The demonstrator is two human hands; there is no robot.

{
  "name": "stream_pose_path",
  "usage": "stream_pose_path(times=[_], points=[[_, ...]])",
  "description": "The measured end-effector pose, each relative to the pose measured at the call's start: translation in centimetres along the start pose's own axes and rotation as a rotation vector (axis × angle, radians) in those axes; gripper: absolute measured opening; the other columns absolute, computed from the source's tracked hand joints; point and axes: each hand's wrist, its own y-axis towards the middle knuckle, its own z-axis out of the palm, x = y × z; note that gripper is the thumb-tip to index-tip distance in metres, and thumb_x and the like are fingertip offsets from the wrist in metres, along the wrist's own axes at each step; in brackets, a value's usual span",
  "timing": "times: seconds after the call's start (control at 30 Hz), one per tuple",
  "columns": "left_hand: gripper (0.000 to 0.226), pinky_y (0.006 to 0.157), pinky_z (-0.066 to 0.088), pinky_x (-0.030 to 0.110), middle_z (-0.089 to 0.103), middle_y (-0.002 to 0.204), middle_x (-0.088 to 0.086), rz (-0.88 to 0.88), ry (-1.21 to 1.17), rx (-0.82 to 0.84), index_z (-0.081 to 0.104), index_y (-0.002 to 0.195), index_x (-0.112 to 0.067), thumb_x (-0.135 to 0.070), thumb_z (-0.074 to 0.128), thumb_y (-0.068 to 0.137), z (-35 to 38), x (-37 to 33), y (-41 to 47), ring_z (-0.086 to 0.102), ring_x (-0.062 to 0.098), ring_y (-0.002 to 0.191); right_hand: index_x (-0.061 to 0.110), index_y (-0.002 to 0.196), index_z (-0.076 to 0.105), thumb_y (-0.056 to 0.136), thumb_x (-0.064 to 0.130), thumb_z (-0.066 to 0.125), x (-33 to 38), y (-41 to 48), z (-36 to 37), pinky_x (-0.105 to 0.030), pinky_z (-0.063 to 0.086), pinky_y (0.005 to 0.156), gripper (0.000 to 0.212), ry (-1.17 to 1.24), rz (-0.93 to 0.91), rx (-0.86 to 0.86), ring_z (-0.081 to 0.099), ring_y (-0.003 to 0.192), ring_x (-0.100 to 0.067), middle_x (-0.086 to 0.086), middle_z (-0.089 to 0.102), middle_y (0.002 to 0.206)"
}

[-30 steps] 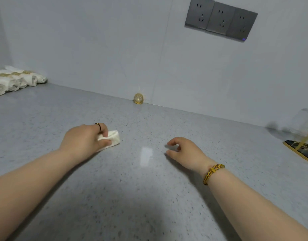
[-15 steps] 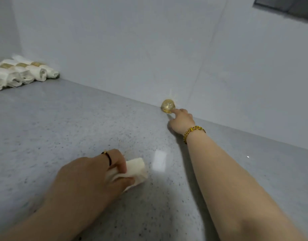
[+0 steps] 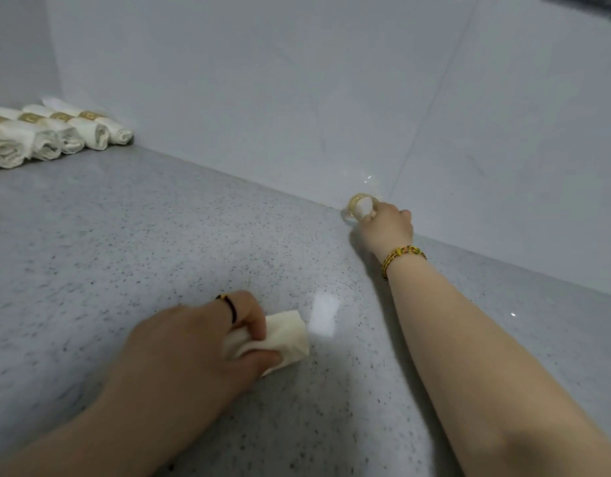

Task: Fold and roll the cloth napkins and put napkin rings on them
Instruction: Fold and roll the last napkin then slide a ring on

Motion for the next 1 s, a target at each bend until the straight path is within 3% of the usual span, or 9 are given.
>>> stream_pose_path(times=[0.03, 0.1, 0.2, 0.3, 0.43, 0.6, 0.77, 0.87, 1.0], points=[[0.025, 0.045, 0.034, 0.014, 0.049, 0.072, -0.045, -0.004, -0.009, -0.008, 0.044, 0.059, -0.039, -0.054, 0.059, 0.070, -0.2, 0.0, -0.3, 0.049, 0.001, 0.051, 0.005, 0.122, 0.050, 0.094, 0.017, 0.035, -0.4, -0.8, -1.0, -0.033, 0.035, 0.089, 0.034, 0.034, -0.008, -0.044, 0.034, 0.120, -0.029, -0.014, 0.054, 0.120], [0.026, 0.047, 0.032, 0.013, 0.056, 0.061, -0.012, 0.033, 0.032, -0.035, 0.041, 0.064, -0.038, -0.054, 0.058, 0.076, -0.7, -0.6, -0.8, 0.045, 0.001, 0.052, 0.000, 0.110, 0.059, 0.095, 0.018, 0.037, -1.5, -3.3, -3.7, -0.033, 0.037, 0.083, 0.032, 0.072, -0.045, -0.080, 0.041, 0.117, -0.031, -0.019, 0.060, 0.109], [0.026, 0.047, 0.028, 0.012, 0.048, 0.058, -0.011, 0.069, 0.109, -0.018, 0.040, 0.069, -0.034, -0.054, 0.054, 0.080, -1.1, -0.8, -0.9, 0.042, 0.000, 0.052, -0.004, 0.091, 0.065, 0.093, 0.019, 0.045, -3.7, -8.9, -8.6, -0.030, 0.035, 0.065, 0.031, 0.013, -0.113, -0.070, 0.056, 0.091, -0.034, -0.021, 0.062, 0.084], [0.026, 0.049, 0.027, 0.014, 0.052, 0.065, -0.011, 0.078, 0.093, 0.059, 0.039, 0.070, -0.034, -0.049, 0.058, 0.081, -1.5, -1.4, -1.2, 0.043, 0.000, 0.055, 0.000, 0.077, 0.066, 0.092, 0.024, 0.049, -5.5, -15.1, -12.5, -0.026, 0.029, 0.051, 0.033, -0.123, -0.103, 0.091, 0.049, 0.064, -0.022, -0.011, 0.053, 0.066], [0.028, 0.055, 0.030, 0.017, 0.056, 0.072, -0.009, 0.179, 0.058, 0.129, 0.038, 0.066, -0.038, -0.046, 0.062, 0.079, -1.3, -2.6, -2.4, 0.044, 0.001, 0.061, 0.022, 0.051, 0.043, 0.092, 0.028, 0.051, -7.1, -21.9, -14.2, -0.014, 0.026, 0.046, 0.041, -0.175, -0.083, 0.274, 0.036, 0.049, -0.002, 0.008, 0.041, 0.051], [0.033, 0.051, 0.025, 0.018, 0.046, 0.065, -0.012, 0.223, 0.112, 0.122, 0.033, 0.065, -0.037, -0.043, 0.061, 0.081, -0.9, -4.3, -4.1, 0.038, 0.001, 0.060, 0.022, 0.084, 0.058, 0.089, 0.044, 0.050, -7.5, -25.2, -14.2, -0.023, 0.038, 0.064, 0.024, -0.064, -0.056, 0.302, 0.053, 0.077, -0.011, 0.004, 0.059, 0.086], [0.039, 0.050, 0.021, 0.017, 0.038, 0.067, -0.015, 0.292, 0.311, 0.143, 0.028, 0.063, -0.031, -0.045, 0.058, 0.082, -0.9, -6.9, -5.2, 0.041, 0.011, 0.075, 0.022, 0.139, 0.029, 0.084, 0.049, 0.055, -7.0, -26.8, -14.5, -0.029, 0.037, 0.098, 0.067, 0.026, -0.041, 0.363, 0.041, 0.124, -0.018, 0.001, 0.038, 0.140], [0.041, 0.048, 0.020, 0.017, 0.036, 0.065, -0.014, 0.272, 0.337, 0.125, 0.026, 0.062, -0.030, -0.045, 0.057, 0.083, -0.6, -7.9, -5.5, 0.041, 0.012, 0.076, 0.020, 0.143, 0.023, 0.087, 0.041, 0.055, -6.6, -26.9, -13.8, -0.031, 0.033, 0.106, 0.068, -0.026, -0.078, 0.393, 0.033, 0.131, -0.020, -0.002, 0.034, 0.144], [0.040, 0.049, 0.021, 0.015, 0.037, 0.064, -0.014, 0.272, 0.260, 0.059, 0.026, 0.061, -0.031, -0.045, 0.056, 0.084, 0.4, -8.2, -6.4, 0.042, 0.012, 0.074, 0.017, 0.135, 0.036, 0.089, 0.033, 0.052, -6.2, -27.3, -12.4, -0.027, 0.037, 0.100, 0.051, 0.065, -0.068, 0.249, 0.042, 0.121, -0.020, -0.003, 0.045, 0.134]])
